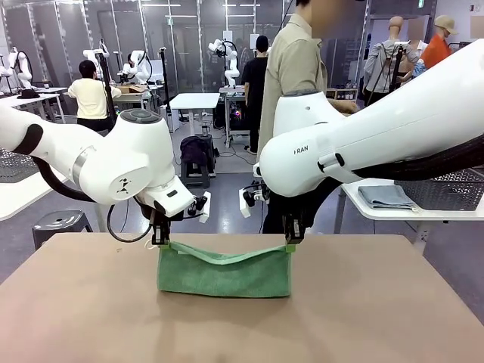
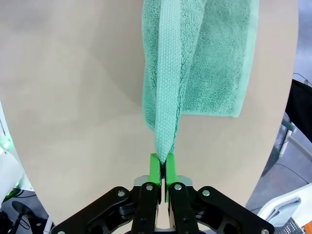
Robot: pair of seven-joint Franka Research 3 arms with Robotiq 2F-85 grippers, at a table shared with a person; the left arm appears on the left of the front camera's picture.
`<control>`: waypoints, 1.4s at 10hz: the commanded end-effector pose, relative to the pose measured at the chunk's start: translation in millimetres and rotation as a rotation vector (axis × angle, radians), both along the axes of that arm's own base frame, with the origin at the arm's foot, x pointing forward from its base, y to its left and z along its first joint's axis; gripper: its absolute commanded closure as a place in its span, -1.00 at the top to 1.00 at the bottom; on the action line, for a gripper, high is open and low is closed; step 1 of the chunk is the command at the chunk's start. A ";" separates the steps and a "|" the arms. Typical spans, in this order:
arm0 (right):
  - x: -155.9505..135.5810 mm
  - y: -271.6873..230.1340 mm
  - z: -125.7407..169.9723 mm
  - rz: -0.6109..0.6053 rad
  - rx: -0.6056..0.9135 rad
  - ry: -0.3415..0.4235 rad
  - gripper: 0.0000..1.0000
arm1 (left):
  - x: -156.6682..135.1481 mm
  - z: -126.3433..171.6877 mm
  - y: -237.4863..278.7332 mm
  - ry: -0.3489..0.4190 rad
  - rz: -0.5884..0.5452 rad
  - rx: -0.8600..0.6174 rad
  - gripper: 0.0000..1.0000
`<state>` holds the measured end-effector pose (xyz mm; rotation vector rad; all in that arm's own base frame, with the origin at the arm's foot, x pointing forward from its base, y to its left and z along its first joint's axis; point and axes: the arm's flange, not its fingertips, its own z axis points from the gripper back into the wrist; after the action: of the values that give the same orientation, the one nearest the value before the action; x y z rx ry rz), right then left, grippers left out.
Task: Fold the towels and place them in the basket.
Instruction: When a person lays out a Towel with hook on the table, fold it in half twice.
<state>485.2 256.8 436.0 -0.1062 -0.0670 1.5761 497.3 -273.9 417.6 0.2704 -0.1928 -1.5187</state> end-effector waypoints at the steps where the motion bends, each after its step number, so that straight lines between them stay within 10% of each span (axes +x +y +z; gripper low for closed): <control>1: 15.3 -1.3 -14.8 0.027 0.023 0.017 -0.89 | 11.4 -12.0 -1.6 0.015 -0.016 -0.001 -0.91; 14: 101.7 -8.8 -62.8 0.058 0.025 0.077 -0.89 | 87.3 -68.9 0.6 0.087 0.039 0.013 -0.91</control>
<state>578.3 248.0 372.8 -0.0300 -0.0408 1.5998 575.7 -273.6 347.6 0.1936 -0.1313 -1.4898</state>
